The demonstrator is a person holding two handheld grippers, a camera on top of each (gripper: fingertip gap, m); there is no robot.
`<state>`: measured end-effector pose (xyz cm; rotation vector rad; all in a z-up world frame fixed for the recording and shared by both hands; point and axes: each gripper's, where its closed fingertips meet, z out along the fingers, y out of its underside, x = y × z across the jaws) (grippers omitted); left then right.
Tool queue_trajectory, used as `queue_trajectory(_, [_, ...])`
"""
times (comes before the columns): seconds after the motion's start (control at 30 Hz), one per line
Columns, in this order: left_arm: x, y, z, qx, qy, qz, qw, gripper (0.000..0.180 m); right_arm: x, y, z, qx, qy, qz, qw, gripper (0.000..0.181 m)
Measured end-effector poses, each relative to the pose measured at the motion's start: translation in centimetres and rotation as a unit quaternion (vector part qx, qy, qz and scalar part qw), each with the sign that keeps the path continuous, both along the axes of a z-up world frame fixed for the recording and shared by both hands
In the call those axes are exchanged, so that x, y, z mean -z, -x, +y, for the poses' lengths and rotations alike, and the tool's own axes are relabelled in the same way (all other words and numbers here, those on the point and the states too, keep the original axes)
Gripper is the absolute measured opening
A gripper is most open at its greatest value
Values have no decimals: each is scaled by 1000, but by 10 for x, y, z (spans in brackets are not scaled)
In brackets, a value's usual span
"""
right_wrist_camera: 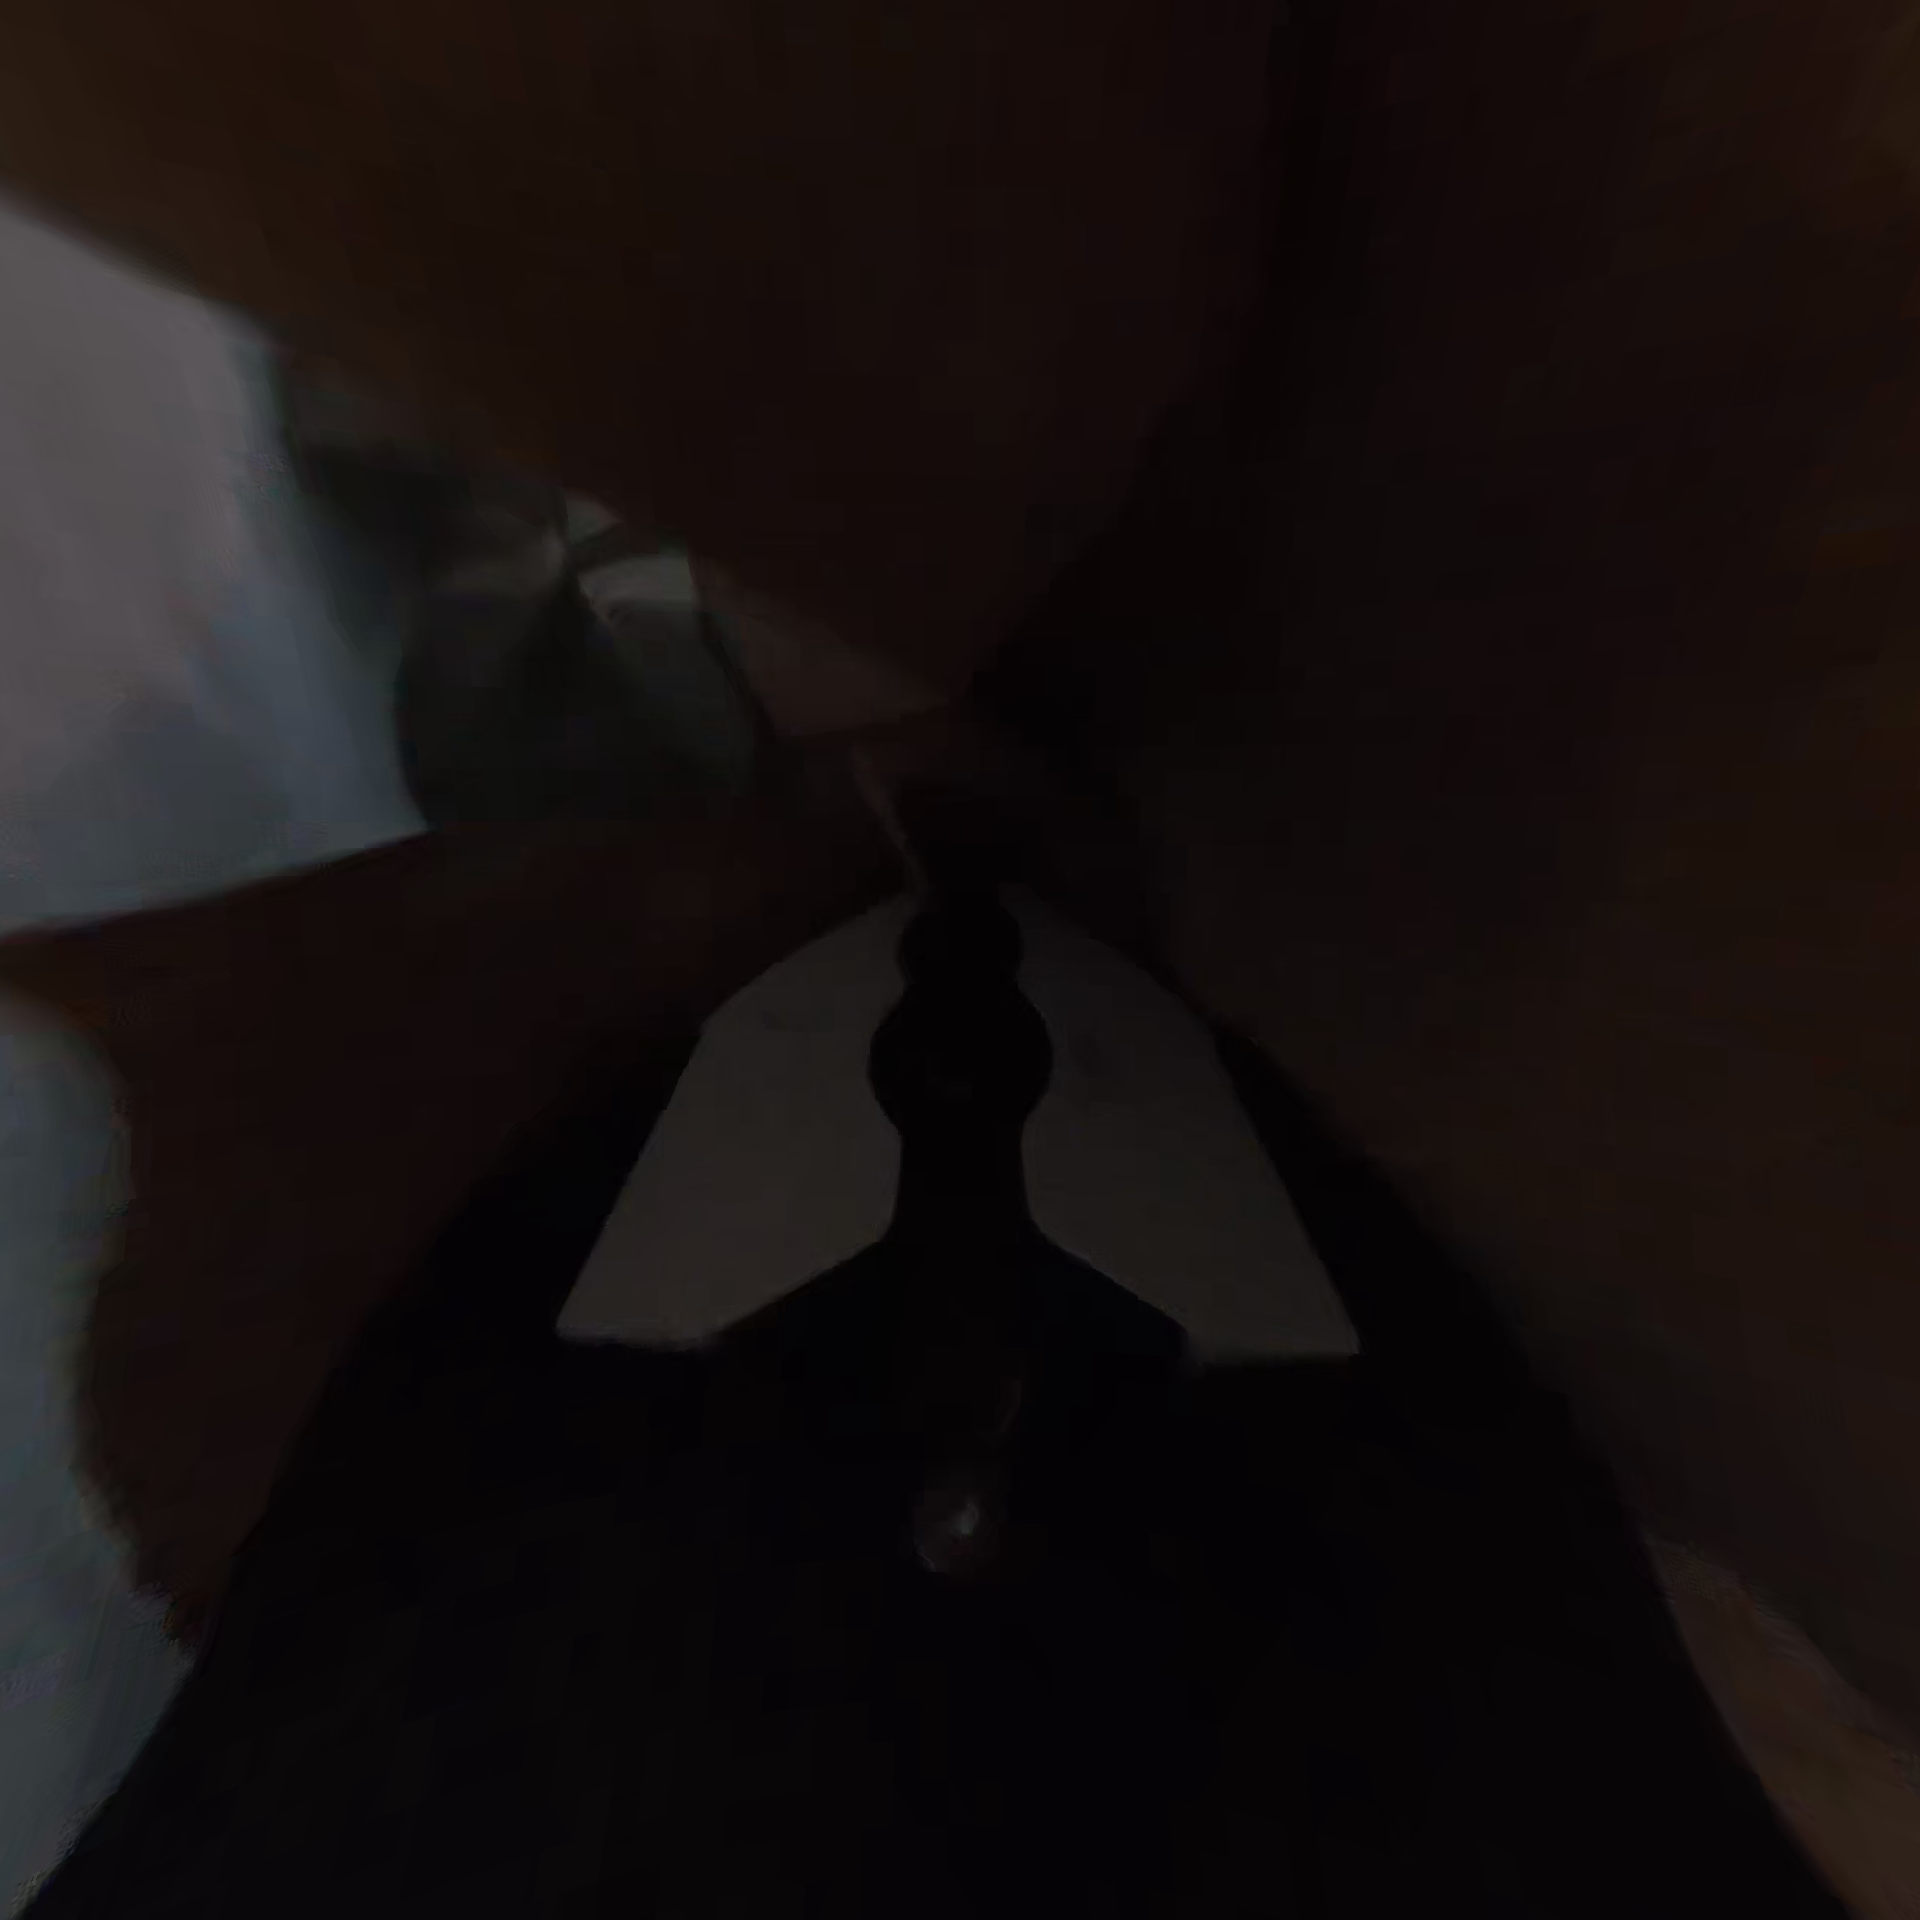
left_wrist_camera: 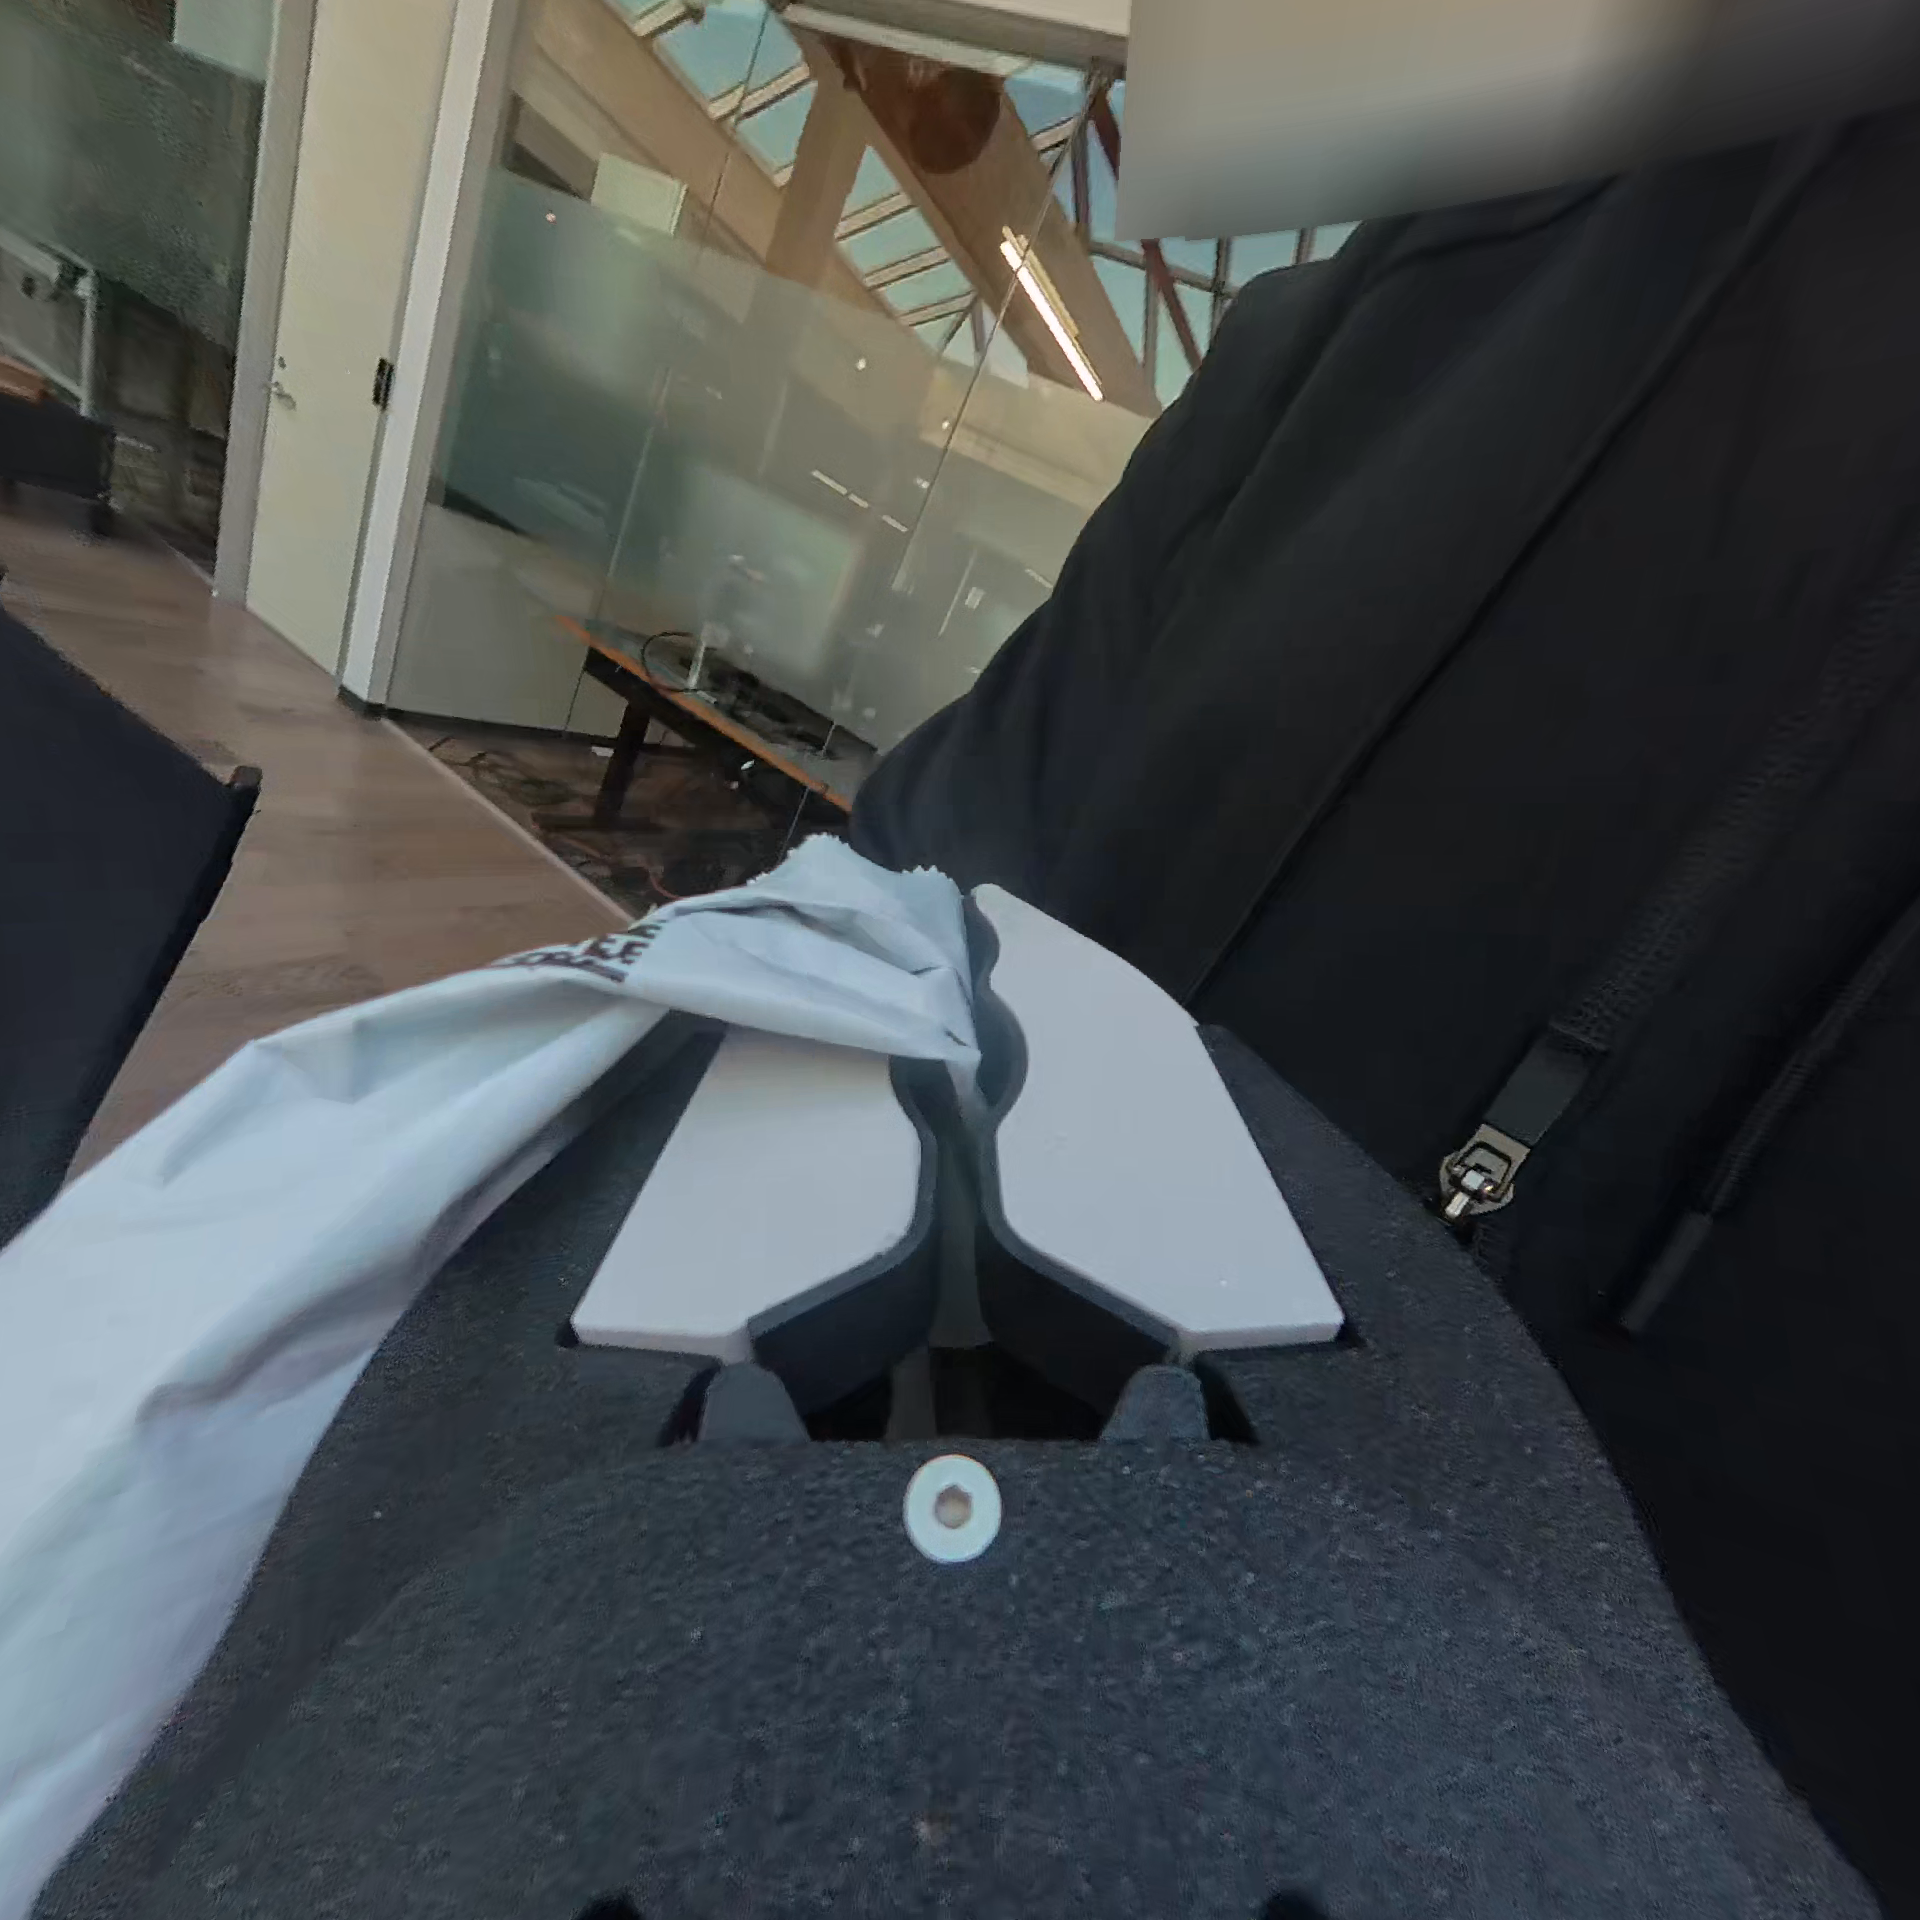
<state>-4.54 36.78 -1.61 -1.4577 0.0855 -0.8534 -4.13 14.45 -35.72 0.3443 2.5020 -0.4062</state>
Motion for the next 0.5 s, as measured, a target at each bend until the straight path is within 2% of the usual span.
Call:
queue_trajectory(0.07, [3,21,-8,-46,16,-16,999,0,-13,3,-3,19,40,-21,999,12])
queue_trajectory(0.2, [10,77,-48,-157,3,-78,984,0,-65,41,27,134,127,-23,983,28])
queue_trajectory(0.27, [23,98,-67,-202,22,-87,975,0,-80,66,64,202,136,-4,970,38])
queue_trajectory(0.37, [49,118,-86,-250,71,-94,961,0,-97,97,133,286,146,68,944,45])
queue_trajectory(0.5, [60,133,-96,-267,74,-127,952,0,-114,85,231,351,171,93,916,50])
